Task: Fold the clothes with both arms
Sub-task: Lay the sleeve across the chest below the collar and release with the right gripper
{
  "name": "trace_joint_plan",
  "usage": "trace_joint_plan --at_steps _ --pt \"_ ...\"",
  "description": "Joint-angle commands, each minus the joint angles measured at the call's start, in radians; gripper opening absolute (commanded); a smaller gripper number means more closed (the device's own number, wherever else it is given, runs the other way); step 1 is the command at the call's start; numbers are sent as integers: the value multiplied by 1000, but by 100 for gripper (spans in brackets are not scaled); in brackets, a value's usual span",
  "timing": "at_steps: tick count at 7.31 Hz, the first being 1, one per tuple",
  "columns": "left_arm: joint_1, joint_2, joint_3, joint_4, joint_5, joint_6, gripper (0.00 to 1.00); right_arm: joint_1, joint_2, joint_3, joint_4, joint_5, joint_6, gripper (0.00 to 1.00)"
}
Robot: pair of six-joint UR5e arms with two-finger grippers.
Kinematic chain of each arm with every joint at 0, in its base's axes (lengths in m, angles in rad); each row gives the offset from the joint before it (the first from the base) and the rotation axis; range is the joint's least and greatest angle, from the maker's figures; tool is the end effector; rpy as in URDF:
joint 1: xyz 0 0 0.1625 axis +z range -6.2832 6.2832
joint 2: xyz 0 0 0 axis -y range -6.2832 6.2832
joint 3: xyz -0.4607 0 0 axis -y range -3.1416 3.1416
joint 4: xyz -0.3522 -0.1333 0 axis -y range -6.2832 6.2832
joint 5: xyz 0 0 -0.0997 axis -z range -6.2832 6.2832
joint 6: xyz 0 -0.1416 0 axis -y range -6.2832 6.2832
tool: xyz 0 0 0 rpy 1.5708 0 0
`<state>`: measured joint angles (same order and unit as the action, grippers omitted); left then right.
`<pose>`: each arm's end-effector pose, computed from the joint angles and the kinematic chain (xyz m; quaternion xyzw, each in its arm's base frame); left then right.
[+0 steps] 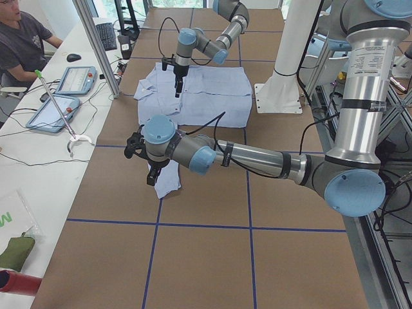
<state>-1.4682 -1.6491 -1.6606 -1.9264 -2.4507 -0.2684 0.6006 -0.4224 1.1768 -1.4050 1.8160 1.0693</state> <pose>0.0287 -0.5145 0.5911 0.1543 0.4475 0.0375 0.8801 -0.6425 -0.5600 0.1140 0.1374 -0.4328 -0.0102 0.8909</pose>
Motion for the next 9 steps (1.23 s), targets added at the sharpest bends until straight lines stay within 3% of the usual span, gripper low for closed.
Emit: trace_joint_plan --at_steps 1,3,5,6,9 --pt "121 26 1 -182 108 -270 99 73 -167 255 -170 66 -8 100" --pt "250 104 -4 -424 221 -529 99 134 -322 476 -331 120 -61 100" --pt "407 141 2 -496 463 -728 98 169 -404 653 -481 134 -132 100" --pt "481 141 18 -494 581 -800 95 194 -407 682 -533 175 -137 100" --pt "491 89 145 -505 653 -796 83 199 -432 709 -529 175 -137 100"
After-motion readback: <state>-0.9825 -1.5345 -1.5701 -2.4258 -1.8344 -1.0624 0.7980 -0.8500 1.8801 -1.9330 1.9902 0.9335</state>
